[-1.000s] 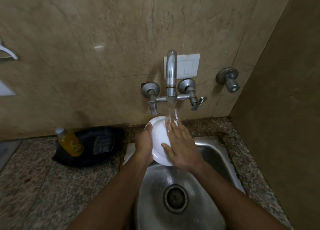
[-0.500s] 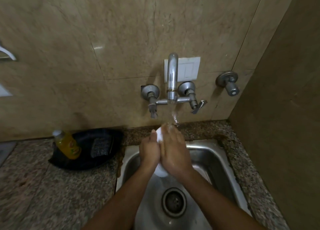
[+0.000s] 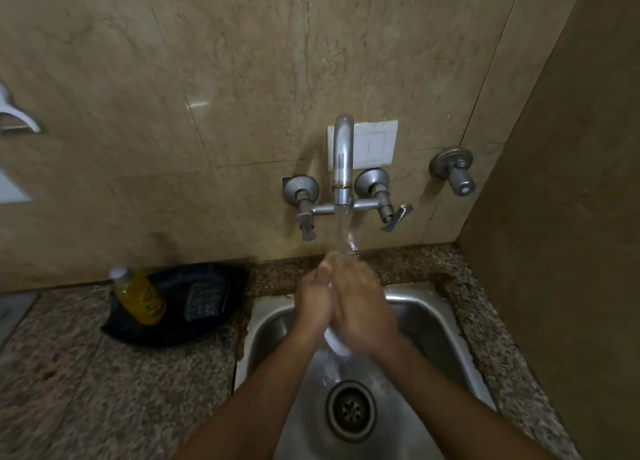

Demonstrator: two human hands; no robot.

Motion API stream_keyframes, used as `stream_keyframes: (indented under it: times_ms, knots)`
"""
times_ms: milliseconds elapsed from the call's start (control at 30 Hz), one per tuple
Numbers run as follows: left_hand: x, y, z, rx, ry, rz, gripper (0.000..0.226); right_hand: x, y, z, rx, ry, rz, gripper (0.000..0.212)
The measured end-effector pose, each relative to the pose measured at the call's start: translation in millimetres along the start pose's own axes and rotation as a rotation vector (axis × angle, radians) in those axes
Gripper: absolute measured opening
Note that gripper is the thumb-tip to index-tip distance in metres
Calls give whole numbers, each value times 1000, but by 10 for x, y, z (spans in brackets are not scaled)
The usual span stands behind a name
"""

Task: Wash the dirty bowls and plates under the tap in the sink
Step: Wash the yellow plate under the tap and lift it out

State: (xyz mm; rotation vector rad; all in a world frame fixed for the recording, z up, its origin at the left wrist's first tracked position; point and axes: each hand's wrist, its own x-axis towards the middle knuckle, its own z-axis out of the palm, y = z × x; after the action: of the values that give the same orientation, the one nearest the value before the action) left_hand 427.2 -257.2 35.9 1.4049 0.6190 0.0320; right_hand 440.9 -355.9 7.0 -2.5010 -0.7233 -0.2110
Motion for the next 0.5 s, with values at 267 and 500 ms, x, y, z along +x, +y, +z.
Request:
stream_keyframes:
  times_ms: [267,500]
  knots:
    - [212,-86,-72,-604,37,-395,52,-246,72,71,-34,-40,-233,56]
    - [206,-240,-180,-890,121,-356,39,-407,294,109,370,279,165,47]
